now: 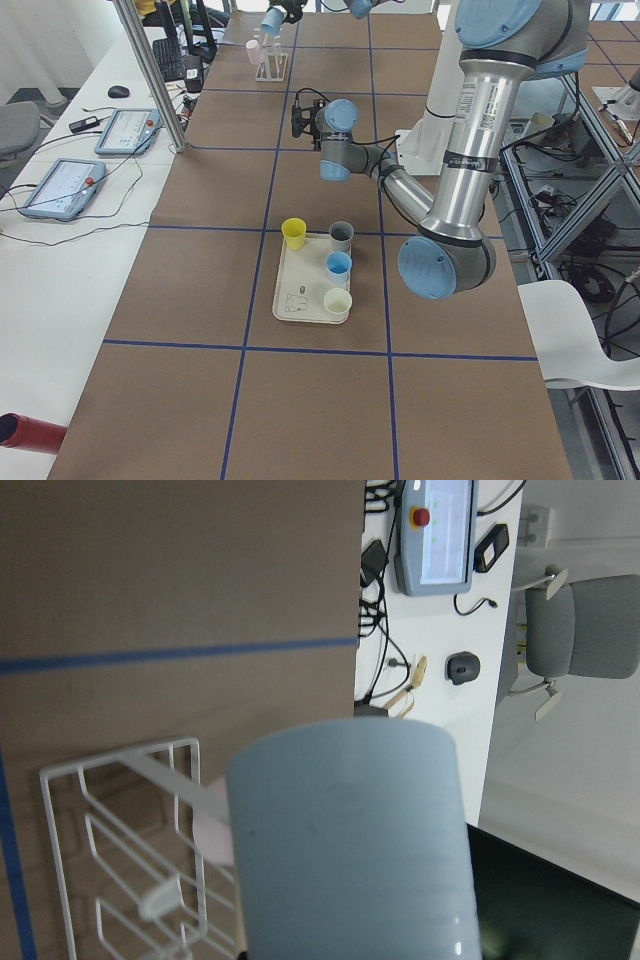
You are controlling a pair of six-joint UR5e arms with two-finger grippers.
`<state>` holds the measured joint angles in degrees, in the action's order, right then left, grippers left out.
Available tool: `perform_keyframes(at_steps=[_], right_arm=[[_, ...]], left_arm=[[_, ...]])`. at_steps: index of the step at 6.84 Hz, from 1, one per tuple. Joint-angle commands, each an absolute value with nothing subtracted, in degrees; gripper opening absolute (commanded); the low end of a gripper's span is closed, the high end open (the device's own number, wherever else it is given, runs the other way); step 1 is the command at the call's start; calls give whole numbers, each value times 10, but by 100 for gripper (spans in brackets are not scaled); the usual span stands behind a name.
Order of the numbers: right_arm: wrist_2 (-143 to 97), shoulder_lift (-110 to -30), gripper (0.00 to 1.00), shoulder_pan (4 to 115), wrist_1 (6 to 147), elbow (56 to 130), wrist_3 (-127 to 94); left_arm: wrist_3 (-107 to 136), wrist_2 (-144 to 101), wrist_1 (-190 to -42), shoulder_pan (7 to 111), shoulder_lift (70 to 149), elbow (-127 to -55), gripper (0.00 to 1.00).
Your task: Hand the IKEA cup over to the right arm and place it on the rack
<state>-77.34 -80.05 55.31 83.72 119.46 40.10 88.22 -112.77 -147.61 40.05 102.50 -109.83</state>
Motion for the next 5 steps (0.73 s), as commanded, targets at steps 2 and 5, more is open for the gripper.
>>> perform_keyframes(at_steps=[2, 5], right_arm=[[-712, -887, 0, 598, 832, 1188, 580], [-674, -874, 0, 567, 829, 1134, 655]], left_arm=[[810, -1128, -1434, 402, 1023, -1100, 100], [810, -1128, -1434, 401, 1025, -1100, 100]])
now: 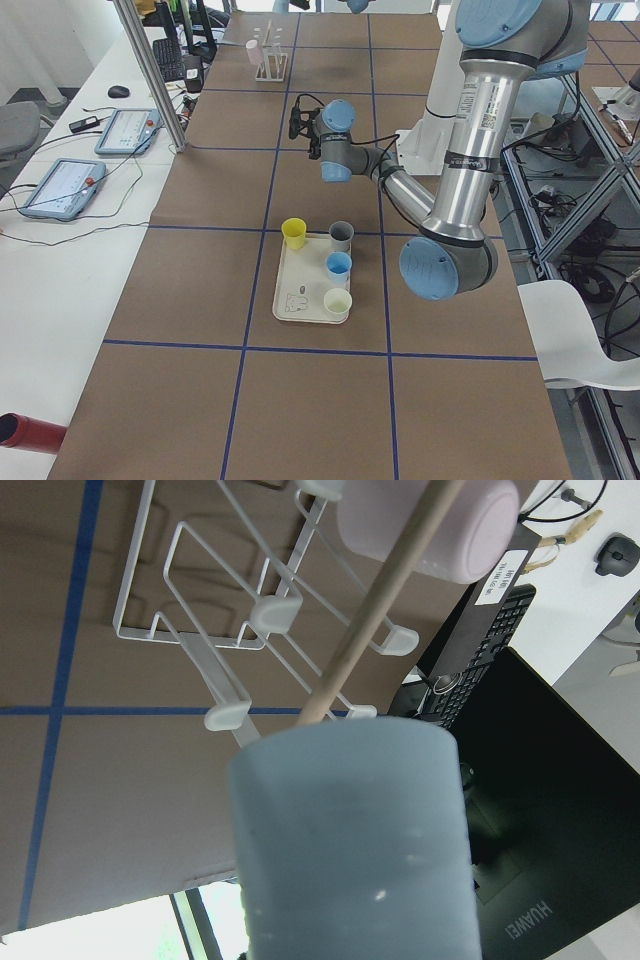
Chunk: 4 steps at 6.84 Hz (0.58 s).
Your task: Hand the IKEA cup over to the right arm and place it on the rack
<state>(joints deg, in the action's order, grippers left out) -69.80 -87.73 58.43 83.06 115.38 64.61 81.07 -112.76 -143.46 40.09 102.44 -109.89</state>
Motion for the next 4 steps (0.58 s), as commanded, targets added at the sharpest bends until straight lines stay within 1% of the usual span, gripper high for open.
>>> perform_keyframes(at_steps=[1, 4], right_arm=[[-647, -870, 0, 543, 830, 1122, 654], [-629, -859, 0, 525, 829, 1085, 658]], left_arm=[[811, -1127, -1434, 401, 1024, -1101, 100], [811, -1127, -1434, 401, 1023, -1101, 100]])
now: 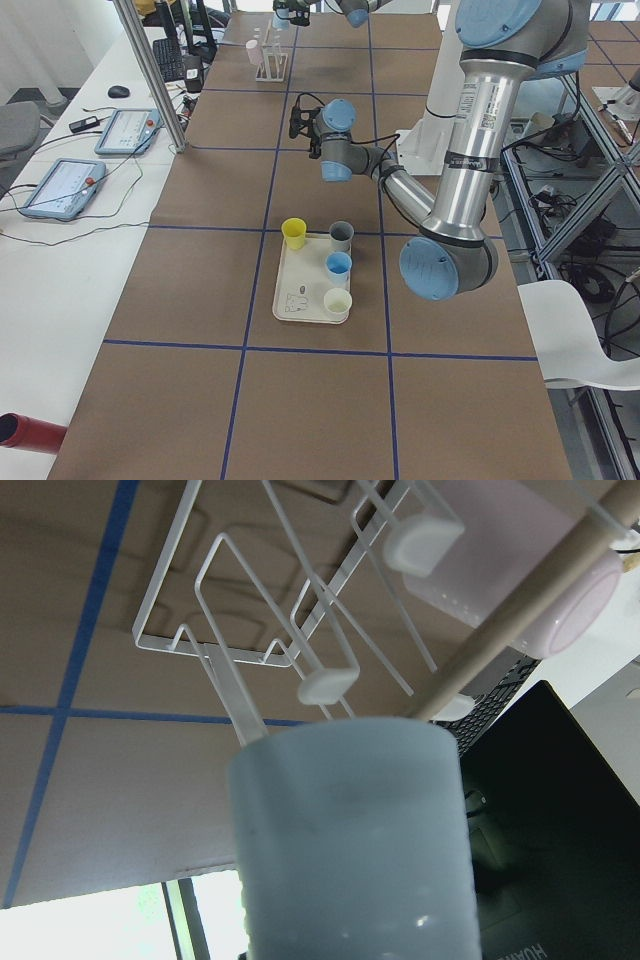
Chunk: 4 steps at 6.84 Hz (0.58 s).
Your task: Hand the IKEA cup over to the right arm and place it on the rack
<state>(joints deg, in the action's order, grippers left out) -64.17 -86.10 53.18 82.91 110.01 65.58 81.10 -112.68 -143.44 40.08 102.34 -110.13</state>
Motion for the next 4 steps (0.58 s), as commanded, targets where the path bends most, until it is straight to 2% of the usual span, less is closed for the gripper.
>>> perform_keyframes(at_steps=[1, 4], right_arm=[[-610, -846, 0, 519, 829, 1069, 657], [-606, -829, 0, 508, 829, 1046, 657]], left_arm=[[811, -1127, -1434, 401, 1022, -1101, 100], [811, -1127, -1435, 400, 1021, -1101, 100]])
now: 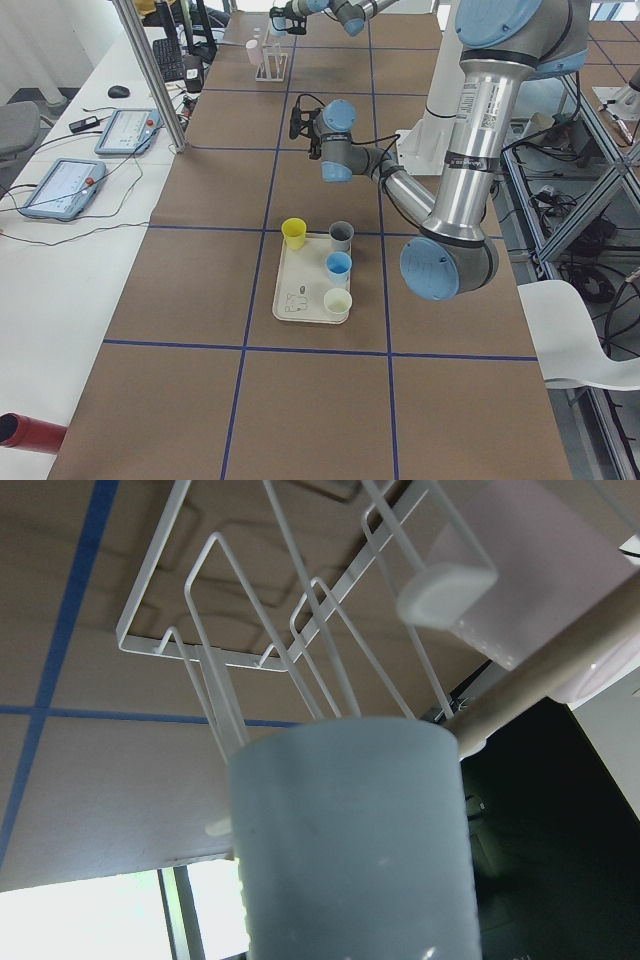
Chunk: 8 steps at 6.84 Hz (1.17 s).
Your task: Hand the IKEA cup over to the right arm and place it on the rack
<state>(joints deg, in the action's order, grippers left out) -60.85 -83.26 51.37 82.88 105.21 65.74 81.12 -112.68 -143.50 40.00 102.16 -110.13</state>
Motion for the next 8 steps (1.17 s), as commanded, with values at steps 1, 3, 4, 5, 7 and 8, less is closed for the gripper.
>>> perform_keyframes(at_steps=[1, 3, 4, 5, 7, 8], right_arm=[[-594, -828, 0, 502, 829, 1036, 657], [-592, -817, 0, 498, 828, 1010, 657], [-591, -817, 0, 498, 829, 1009, 658], [-590, -817, 6, 497, 829, 1008, 657], [-589, -817, 95, 497, 828, 1005, 654], [-588, -813, 98, 497, 825, 1003, 632]], left_arm=[[811, -1127, -1435, 400, 1021, -1101, 100], [811, -1127, -1435, 400, 1021, -1101, 100], [811, -1127, -1435, 400, 1021, -1101, 100], [811, -1127, -1435, 400, 1022, -1101, 100], [811, -1127, -1435, 400, 1022, -1102, 100], [812, -1127, -1435, 400, 1022, -1102, 100]])
